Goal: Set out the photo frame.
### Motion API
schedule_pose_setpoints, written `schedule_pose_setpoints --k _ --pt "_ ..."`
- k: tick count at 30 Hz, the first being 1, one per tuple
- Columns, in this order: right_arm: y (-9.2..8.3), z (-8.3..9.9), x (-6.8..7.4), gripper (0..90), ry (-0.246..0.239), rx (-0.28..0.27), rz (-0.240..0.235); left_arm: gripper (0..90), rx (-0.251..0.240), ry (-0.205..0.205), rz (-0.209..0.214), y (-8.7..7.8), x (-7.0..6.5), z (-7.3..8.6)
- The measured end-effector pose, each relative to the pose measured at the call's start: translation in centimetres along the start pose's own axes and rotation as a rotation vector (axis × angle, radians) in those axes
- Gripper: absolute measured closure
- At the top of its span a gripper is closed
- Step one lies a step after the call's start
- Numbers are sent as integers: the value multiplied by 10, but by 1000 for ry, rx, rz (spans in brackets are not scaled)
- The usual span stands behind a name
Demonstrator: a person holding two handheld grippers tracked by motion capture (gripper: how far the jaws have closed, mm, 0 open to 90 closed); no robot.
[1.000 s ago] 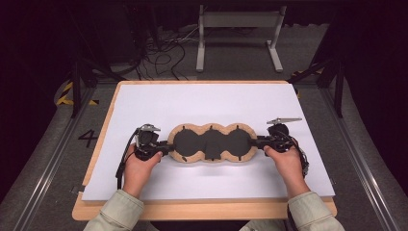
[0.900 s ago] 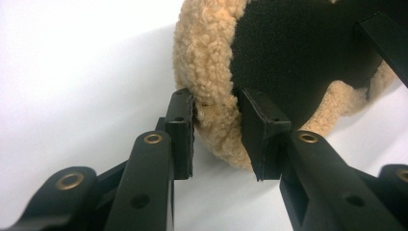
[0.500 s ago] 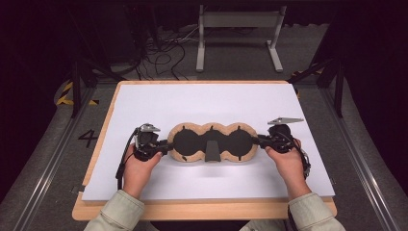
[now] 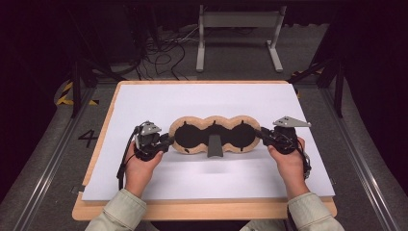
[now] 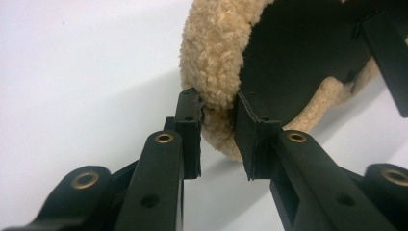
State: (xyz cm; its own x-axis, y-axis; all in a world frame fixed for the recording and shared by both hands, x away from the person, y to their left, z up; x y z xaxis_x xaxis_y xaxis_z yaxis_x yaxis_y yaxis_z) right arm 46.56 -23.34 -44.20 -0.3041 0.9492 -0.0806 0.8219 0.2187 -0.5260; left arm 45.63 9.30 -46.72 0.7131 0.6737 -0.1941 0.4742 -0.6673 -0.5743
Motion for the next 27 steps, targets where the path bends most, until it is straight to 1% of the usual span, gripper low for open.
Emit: schedule_pose_setpoints --k 1,2,3,4,5,6,7,9,11,12,14,15,16,17,19,21,22,23,26,27 --pt "2 2 -2 770 -9 -3 2 730 9 8 -3 3 0 2" --pt "3 4 -2 770 -11 -1 1 730 29 24 -11 6 1 5" --pt "5 7 -3 769 -16 6 2 732 52 31 -16 11 0 10" --pt "7 11 -3 770 -26 21 4 733 42 47 -27 12 0 10" --pt "7 12 -4 770 -26 24 3 732 41 52 -27 12 0 10" --pt "7 13 -4 769 -24 21 -2 733 41 52 -27 12 0 10" --pt "6 13 -4 769 -31 19 -4 735 43 54 -18 10 -1 11" --pt "4 15 -3 769 -40 17 -5 735 37 51 -17 10 -2 11" --pt "1 15 -3 768 -48 16 -15 737 42 57 -11 7 -4 12" --pt "-1 16 -3 768 -56 15 -17 739 42 57 -11 7 -4 12" --pt "-5 18 -1 768 -79 13 -18 741 45 60 4 3 -8 14" --pt "-5 18 -1 768 -79 13 -18 743 45 60 4 3 -8 14" --pt "-7 18 -1 767 -84 15 -17 743 50 59 14 0 -10 15" --pt "-13 20 1 764 -105 20 -31 748 55 58 26 -2 -13 17" --pt "-16 21 1 763 -110 24 -37 750 57 63 32 -4 -15 18" --pt "-22 24 2 758 -133 36 -54 753 63 65 49 -8 -18 20" --pt "-25 26 3 756 -139 42 -60 753 63 51 56 -9 -20 21" --pt "-27 27 4 755 -150 46 -64 753 71 51 63 -10 -21 23" --pt "-33 30 6 751 -173 57 -72 753 88 50 58 -13 -25 26" --pt "-35 31 6 750 -182 62 -75 753 86 48 62 -13 -26 26"
Point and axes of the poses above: each handheld gripper's, and its own axes: y roughly forward along the jaws, z roughly out of its underside, x roughly to its left, the point moved 9 cm from there along y, roughly forward along the jaws, and after that the axes turned 12 degrees about z, right-handed, at the moved point
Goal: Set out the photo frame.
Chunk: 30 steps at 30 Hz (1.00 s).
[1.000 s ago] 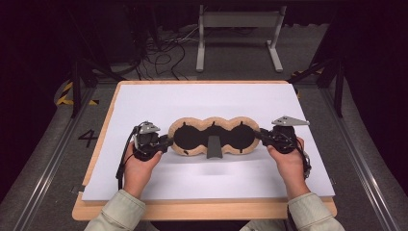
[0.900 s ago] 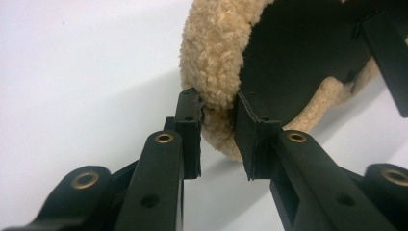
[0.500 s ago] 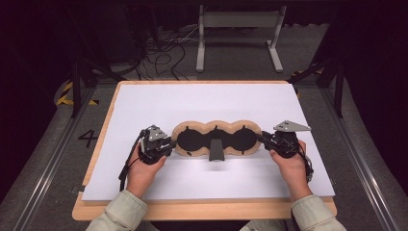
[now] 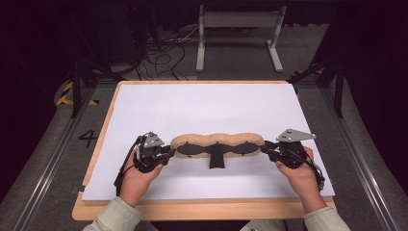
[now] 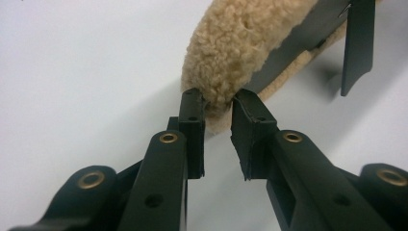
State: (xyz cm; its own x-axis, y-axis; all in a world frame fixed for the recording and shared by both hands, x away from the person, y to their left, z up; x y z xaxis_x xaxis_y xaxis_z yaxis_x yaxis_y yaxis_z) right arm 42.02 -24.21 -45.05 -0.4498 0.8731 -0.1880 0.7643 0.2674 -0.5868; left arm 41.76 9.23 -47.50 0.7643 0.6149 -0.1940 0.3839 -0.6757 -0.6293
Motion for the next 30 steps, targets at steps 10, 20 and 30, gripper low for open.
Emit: schedule_pose_setpoints --k 10,20,30 --pt "-12 8 6 747 -42 27 -44 753 18 -2 13 -3 -8 8" --pt "-15 8 5 710 -43 19 -79 715 -14 -27 17 -10 -8 5" --pt "-23 3 1 744 -57 -14 -93 900 3 15 15 -29 -26 -4"
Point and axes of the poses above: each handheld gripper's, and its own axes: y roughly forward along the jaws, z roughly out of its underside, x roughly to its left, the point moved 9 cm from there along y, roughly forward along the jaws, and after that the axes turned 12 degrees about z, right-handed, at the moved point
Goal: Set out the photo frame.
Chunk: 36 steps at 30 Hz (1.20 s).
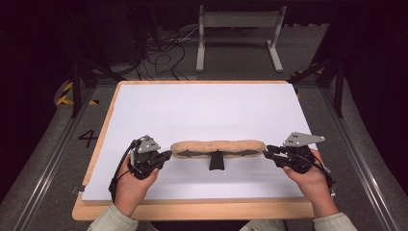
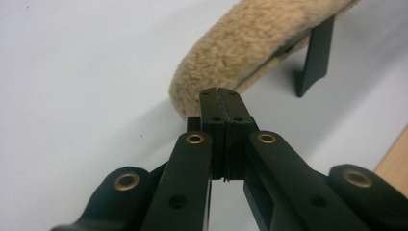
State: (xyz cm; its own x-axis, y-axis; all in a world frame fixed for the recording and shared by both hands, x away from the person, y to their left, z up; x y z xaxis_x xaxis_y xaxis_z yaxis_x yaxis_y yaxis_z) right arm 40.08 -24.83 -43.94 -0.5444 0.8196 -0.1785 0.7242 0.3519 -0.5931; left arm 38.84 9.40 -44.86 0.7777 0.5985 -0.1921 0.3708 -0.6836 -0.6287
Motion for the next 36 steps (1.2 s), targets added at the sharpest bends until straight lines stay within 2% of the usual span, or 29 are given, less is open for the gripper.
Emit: schedule_pose_setpoints --k 5,9,17,21,26,29,32,36 --pt "-1 0 -4 818 0 4 15 900 44 28 53 4 -16 2" --pt "-3 -2 -12 884 7 -7 46 900 75 37 78 10 -20 5" --pt "11 9 -26 900 30 44 94 900 172 47 36 25 -12 17" --pt "20 12 -26 900 31 61 103 900 188 32 40 30 -8 21" --pt "33 11 -24 900 7 71 120 900 192 28 42 33 -5 23" --pt "38 12 -21 900 -5 79 108 900 195 30 43 34 -5 24" --pt "39 12 -17 900 -28 83 111 900 189 18 63 33 -7 23" --pt "36 13 -14 900 -14 92 84 900 179 10 66 33 -6 23"
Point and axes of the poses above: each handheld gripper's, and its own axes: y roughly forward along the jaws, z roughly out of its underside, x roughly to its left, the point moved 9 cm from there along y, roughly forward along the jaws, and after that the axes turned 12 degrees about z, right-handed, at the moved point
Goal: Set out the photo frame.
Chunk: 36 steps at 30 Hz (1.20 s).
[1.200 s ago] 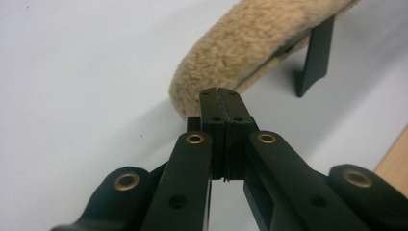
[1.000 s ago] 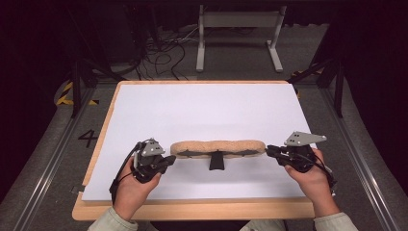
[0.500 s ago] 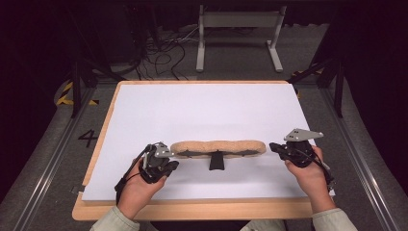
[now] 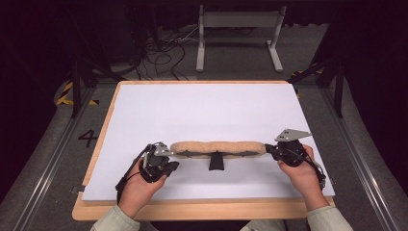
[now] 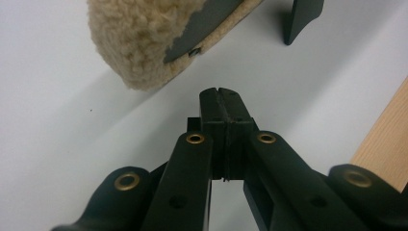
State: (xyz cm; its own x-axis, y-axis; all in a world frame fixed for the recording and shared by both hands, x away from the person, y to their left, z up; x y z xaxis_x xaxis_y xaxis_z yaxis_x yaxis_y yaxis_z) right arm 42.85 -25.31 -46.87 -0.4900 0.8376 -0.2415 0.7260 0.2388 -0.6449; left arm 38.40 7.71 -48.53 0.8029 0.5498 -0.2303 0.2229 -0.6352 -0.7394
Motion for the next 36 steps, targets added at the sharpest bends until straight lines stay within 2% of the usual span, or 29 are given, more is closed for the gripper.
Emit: schedule_pose_setpoints --k 5,13,20,21,23,26,27,29,30,33,36 --pt "-9 4 9 900 -33 26 -5 900 -2 -11 1 0 2 1" --pt "-25 11 25 900 -75 71 -53 896 -8 -12 10 -1 1 1" --pt "-35 16 37 900 -103 84 -102 890 -8 3 20 3 -4 -1" --pt "-39 17 43 900 -117 88 -130 889 -5 7 34 5 -7 -2" --pt "-40 17 45 900 -121 87 -136 889 -9 9 39 6 -9 -3" --pt "-42 18 47 900 -126 87 -147 889 -25 28 68 14 -20 -9" --pt "-41 18 47 900 -121 87 -145 889 -35 49 80 18 -27 -14" --pt "-40 16 44 900 -108 78 -138 877 -54 62 109 25 -38 -20" --pt "-39 16 44 900 -103 75 -134 860 -63 85 118 29 -43 -23" --pt "-40 12 37 900 -75 45 -95 869 -74 85 162 38 -55 -29" --pt "-41 9 31 900 -47 24 -72 883 -79 99 168 43 -60 -32"
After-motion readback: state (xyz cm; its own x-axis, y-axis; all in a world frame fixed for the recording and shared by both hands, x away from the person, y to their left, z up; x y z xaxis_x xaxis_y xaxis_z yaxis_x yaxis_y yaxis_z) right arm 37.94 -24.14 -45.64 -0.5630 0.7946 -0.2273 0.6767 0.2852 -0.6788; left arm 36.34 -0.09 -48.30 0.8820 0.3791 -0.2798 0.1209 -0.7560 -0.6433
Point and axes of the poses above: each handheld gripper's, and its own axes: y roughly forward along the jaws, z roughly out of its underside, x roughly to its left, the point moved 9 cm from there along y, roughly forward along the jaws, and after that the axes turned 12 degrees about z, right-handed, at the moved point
